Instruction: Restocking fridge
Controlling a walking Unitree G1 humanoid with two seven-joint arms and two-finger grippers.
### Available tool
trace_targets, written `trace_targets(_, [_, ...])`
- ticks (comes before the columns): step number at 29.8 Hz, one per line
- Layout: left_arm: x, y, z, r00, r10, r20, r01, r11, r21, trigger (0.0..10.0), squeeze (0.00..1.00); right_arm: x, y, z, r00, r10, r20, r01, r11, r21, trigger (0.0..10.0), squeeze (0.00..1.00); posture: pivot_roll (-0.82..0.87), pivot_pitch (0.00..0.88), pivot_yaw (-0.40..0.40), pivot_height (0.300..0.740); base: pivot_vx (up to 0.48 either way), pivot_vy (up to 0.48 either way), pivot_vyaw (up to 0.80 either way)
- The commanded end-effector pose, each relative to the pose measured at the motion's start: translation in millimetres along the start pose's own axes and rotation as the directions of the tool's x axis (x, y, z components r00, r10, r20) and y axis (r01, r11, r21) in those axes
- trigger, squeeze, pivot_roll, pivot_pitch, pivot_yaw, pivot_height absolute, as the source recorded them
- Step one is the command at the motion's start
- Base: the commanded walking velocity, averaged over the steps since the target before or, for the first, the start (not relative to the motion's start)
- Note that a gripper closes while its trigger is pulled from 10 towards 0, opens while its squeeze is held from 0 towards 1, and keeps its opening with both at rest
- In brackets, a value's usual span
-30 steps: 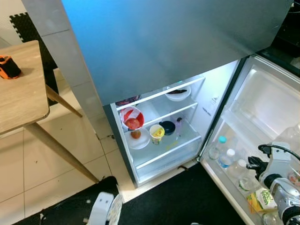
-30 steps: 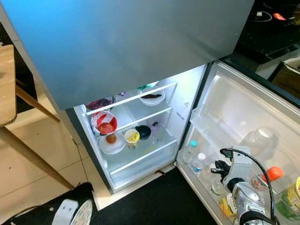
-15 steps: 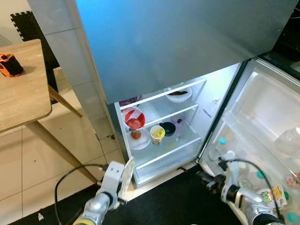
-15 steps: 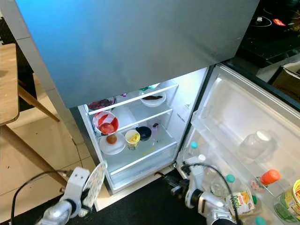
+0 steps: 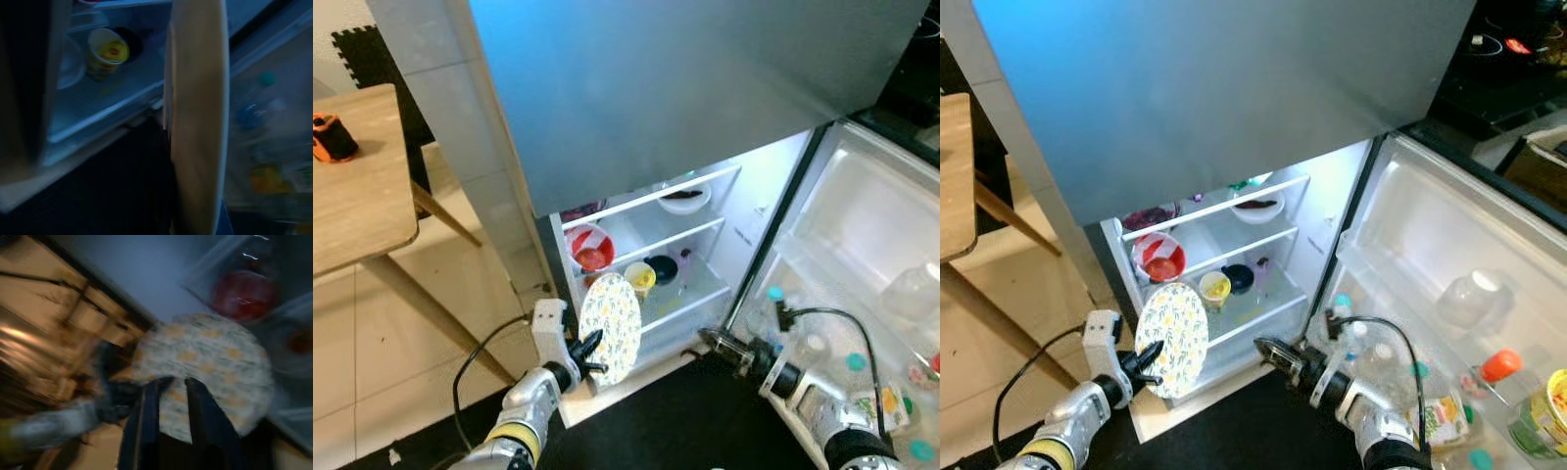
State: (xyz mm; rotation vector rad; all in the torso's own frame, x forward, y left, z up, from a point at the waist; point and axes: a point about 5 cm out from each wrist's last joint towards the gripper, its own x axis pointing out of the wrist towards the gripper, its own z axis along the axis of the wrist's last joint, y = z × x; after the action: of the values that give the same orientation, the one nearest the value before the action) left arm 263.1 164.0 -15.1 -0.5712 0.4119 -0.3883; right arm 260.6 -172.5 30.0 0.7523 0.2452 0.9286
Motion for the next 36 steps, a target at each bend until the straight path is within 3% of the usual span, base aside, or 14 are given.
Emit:
trace_targets(1, [-1.5,1.0,8,0.996,-0.053,0.077,0.064,0.988,-0.14,10.0,0.0,-4.5,7.5,12,0.994,0.09,0.055,-0.092,0.995,0.029,10.0,1.0,-0.03,0.038,-0.004,0.74,0.0,0.0,0.0])
trace_targets(2, [-1.5,1.0,8,0.996,-0.053,0.077,0.064,0.988,-0.14,10.0,0.0,-4.5,7.5,12,0.994,0.09,0.055,-0.092,0.995,0.029,10.0,1.0,-0.03,0.038,-0.004,0.74,0.0,0.0,0.0])
trace_targets(3, [-9.5,8.3,12,0.989,-0.065,0.135,0.094,0.971,-0.221,10.0,0.0,-10.7,5.9,18,0.993,0.079,0.083,-0.082,0.996,0.041,10.0,1.0,-0.03,0.038,-0.004,0.74,0.0,0.0,0.0])
trace_targets(5, [-13.8,12.0,14,0.984,-0.067,0.166,0.109,0.96,-0.258,10.0,0.0,-13.8,4.7,19,0.993,0.071,0.09,-0.075,0.996,0.049,10.0,1.0,-0.03,0.038,-0.004,0.74,0.0,0.0,0.0])
trace_targets(6, [-22.1,18.2,18,0.972,-0.075,0.224,0.147,0.934,-0.325,10.0,0.0,-19.3,3.8,17,0.995,0.059,0.082,-0.066,0.995,0.076,10.0,1.0,-0.03,0.038,-0.004,0.74,0.0,0.0,0.0])
trace_targets(13, [-39.5,21.1,21,0.915,-0.186,0.357,0.345,0.819,-0.458,10.0,0.0,-24.1,2.3,-3,1.0,0.006,-0.008,-0.005,0.992,0.129,10.0,1.0,-0.03,0.043,-0.006,0.74,0.0,0.0,0.0])
trace_targets(16, [-41.1,15.1,16,0.9,-0.264,0.346,0.409,0.786,-0.464,10.0,0.0,-22.0,3.7,-14,0.998,0.0,-0.064,0.009,0.989,0.147,10.0,1.0,-0.02,0.043,0.0,0.74,0.0,0.0,0.0])
trace_targets(20, [-40.4,9.6,11,0.893,-0.315,0.321,0.439,0.766,-0.469,10.0,0.0,-19.1,4.4,-21,0.995,-0.015,-0.095,0.03,0.986,0.164,10.0,1.0,-0.02,0.043,0.0,0.74,0.0,0.0,0.0])
trace_targets(22, [-39.6,5.1,6,0.888,-0.356,0.292,0.458,0.749,-0.48,10.0,0.0,-15.8,1.2,-28,0.989,-0.072,-0.126,0.093,0.981,0.168,10.0,1.0,-0.02,0.042,-0.001,0.74,0.0,0.0,0.0])
trace_targets(25, [-39.6,5.1,6,0.888,-0.356,0.292,0.458,0.749,-0.48,10.0,0.0,-15.8,1.2,-28,0.989,-0.072,-0.126,0.093,0.981,0.168,10.0,1.0,-0.02,0.042,-0.001,0.74,0.0,0.0,0.0])
trace_targets(29, [-40.6,-1.4,-5,0.881,-0.406,0.243,0.472,0.722,-0.506,10.0,0.0,-13.7,-7.9,-32,0.97,-0.196,-0.145,0.218,0.963,0.16,10.0,1.0,-0.02,0.035,-0.001,0.74,0.0,0.0,0.0])
trace_targets(31, [-42.3,-5.5,-13,0.879,-0.429,0.209,0.47,0.71,-0.524,10.0,0.0,-15.9,-16.7,-33,0.935,-0.31,-0.174,0.335,0.931,0.141,10.0,1.0,-0.02,0.033,-0.002,0.74,0.0,0.0,0.0])
trace_targets(36, [-42.8,-8.6,-17,0.871,-0.452,0.191,0.479,0.701,-0.528,10.0,0.0,-16.4,-20.4,-33,0.916,-0.359,-0.181,0.385,0.913,0.137,10.0,1.0,-0.02,0.032,-0.002,0.74,0.0,0.0,0.0])
